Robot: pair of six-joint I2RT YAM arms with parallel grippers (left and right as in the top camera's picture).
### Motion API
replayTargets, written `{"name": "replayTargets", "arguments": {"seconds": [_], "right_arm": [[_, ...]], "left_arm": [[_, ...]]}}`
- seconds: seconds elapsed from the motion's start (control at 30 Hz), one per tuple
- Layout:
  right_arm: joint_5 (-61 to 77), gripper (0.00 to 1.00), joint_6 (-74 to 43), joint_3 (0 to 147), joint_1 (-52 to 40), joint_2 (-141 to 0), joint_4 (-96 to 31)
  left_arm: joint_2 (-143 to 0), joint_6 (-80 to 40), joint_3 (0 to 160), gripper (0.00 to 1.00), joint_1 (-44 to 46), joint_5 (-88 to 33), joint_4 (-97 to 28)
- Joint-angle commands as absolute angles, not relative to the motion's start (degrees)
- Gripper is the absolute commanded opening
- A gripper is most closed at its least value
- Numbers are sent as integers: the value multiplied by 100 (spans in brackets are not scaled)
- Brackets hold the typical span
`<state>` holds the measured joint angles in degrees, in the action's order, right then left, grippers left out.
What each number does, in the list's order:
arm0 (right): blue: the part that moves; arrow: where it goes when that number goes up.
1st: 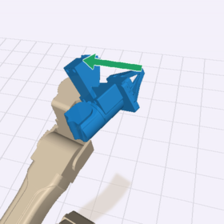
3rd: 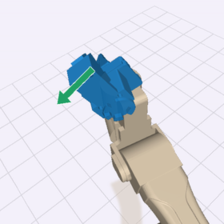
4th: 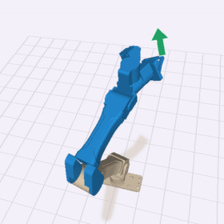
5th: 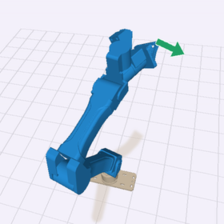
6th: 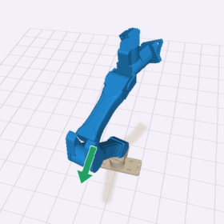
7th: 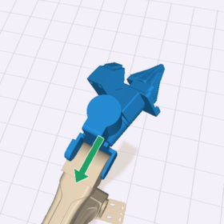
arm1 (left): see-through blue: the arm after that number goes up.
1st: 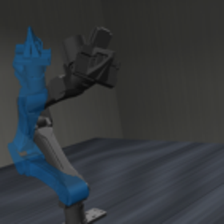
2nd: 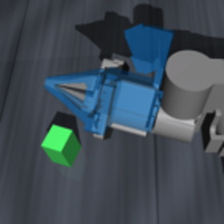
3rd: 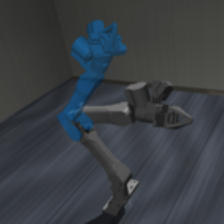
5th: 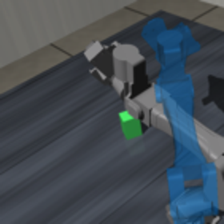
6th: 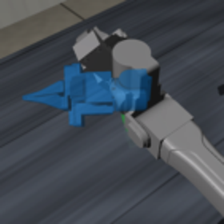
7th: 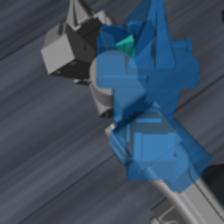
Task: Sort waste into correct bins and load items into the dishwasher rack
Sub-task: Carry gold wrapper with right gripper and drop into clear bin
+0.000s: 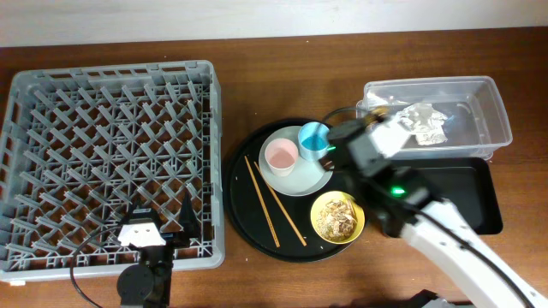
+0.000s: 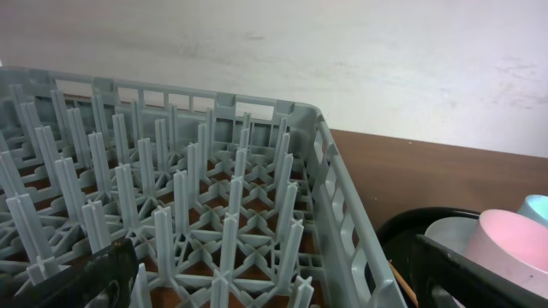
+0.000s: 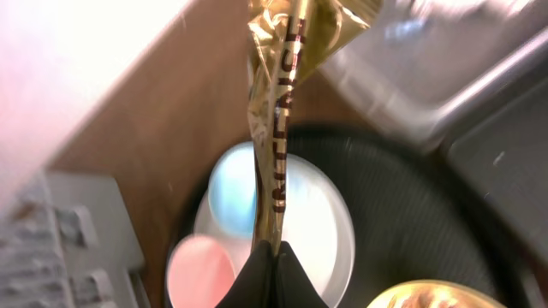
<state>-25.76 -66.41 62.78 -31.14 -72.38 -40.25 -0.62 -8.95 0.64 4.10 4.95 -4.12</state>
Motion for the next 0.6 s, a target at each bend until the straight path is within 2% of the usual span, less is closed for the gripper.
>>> {"name": "replayTargets", "arguments": {"seconds": [0.0, 0.1, 0.2, 0.23, 0.27, 0.3, 0.37, 0.5, 0.57], "right_arm": [[-2569, 4, -6130, 6278, -1916, -7258, -3968], [-2244, 4, -6130, 6278, -801, -7732, -3365], [-1920, 4, -6128, 6278, -106, -8460, -2729], [-1796, 33, -6125, 6278, 16, -8619, -2652], [-1719, 69, -6020, 6278, 78, -8663, -2655], [-1483, 99, -5240, 6298, 217, -8606, -2657], [-711, 99, -3723, 6519, 475, -8193, -3068], [139, 100, -2768, 6890, 309, -6810, -5229], [292, 88, -2622, 6890, -86, -6259, -5994]], "left_arm": [[-38, -805, 58, 99, 386, 499, -440], [-38, -803, 58, 99, 386, 499, -440], [-38, -803, 58, 99, 386, 499, -440], [-38, -803, 58, 99, 386, 499, -440], [-38, -803, 58, 99, 386, 499, -440], [-38, -803, 58, 99, 386, 499, -440], [-40, -803, 58, 99, 386, 499, -440], [-38, -803, 58, 99, 386, 499, -440], [-38, -803, 58, 99, 386, 499, -440]]}}
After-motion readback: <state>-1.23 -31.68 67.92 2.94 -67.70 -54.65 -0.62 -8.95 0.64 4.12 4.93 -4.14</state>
